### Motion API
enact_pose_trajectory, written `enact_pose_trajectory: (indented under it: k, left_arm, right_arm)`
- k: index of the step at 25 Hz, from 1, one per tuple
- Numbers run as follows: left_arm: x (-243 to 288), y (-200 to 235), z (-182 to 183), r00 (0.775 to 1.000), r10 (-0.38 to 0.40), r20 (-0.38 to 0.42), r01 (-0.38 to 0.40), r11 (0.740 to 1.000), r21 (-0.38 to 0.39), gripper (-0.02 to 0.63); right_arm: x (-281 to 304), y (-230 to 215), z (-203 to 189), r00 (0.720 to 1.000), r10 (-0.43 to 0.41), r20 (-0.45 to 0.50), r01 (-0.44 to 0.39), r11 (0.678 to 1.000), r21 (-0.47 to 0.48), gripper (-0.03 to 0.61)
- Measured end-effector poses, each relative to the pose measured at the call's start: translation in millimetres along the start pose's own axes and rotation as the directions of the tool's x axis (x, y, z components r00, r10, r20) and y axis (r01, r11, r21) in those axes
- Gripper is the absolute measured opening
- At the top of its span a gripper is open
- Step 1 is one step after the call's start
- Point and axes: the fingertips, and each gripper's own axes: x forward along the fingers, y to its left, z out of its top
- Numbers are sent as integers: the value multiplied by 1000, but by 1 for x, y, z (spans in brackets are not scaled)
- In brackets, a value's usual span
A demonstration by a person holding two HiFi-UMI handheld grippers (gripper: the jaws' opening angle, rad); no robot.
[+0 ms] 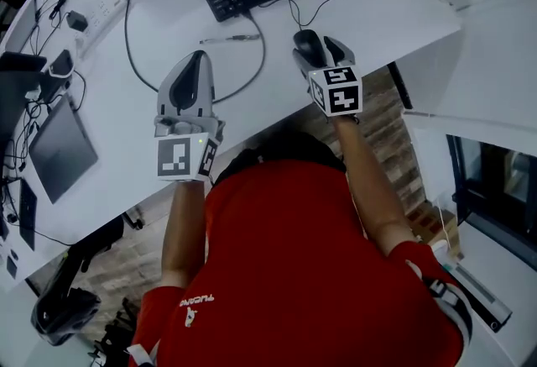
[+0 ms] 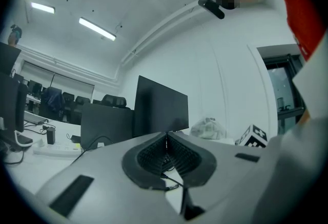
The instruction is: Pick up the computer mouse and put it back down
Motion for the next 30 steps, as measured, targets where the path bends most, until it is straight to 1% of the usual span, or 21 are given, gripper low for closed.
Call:
enact_pose_trajectory:
  k: [8,10,14,18,23,27,30]
  left_arm:
    - [16,1,-4,1000,13,-26,-13,1000,-13,11]
    - [18,0,-5,999,17,-31,-18,1000,-12,11]
    - [17,1,-8,999,31,-44,-32,999,-14,11]
    - [17,1,-8,998,40,-48,-41,999,-11,11]
    - [18,-2,-3,998,51,-41,-51,999,-6,11]
    - [20,-7,7,998,57,-21,-57,998,-11,11]
    - [21,-12,16,998,56,-4,-56,998,-14,11]
  right_arm:
    - [36,-7,-27,988,19,-151,-19,1000,-2,328]
    - [38,-8,-30,986,25,-165,-25,1000,2,304]
    - [38,-7,-29,987,47,-155,-45,999,15,297]
    - [28,-8,-13,991,81,-107,-77,996,45,295]
    - [-9,-12,30,993,116,-3,-116,993,37,295]
    - [-48,-16,67,987,135,90,-137,991,14,293]
    - [-81,-21,94,975,145,166,-148,989,5,293]
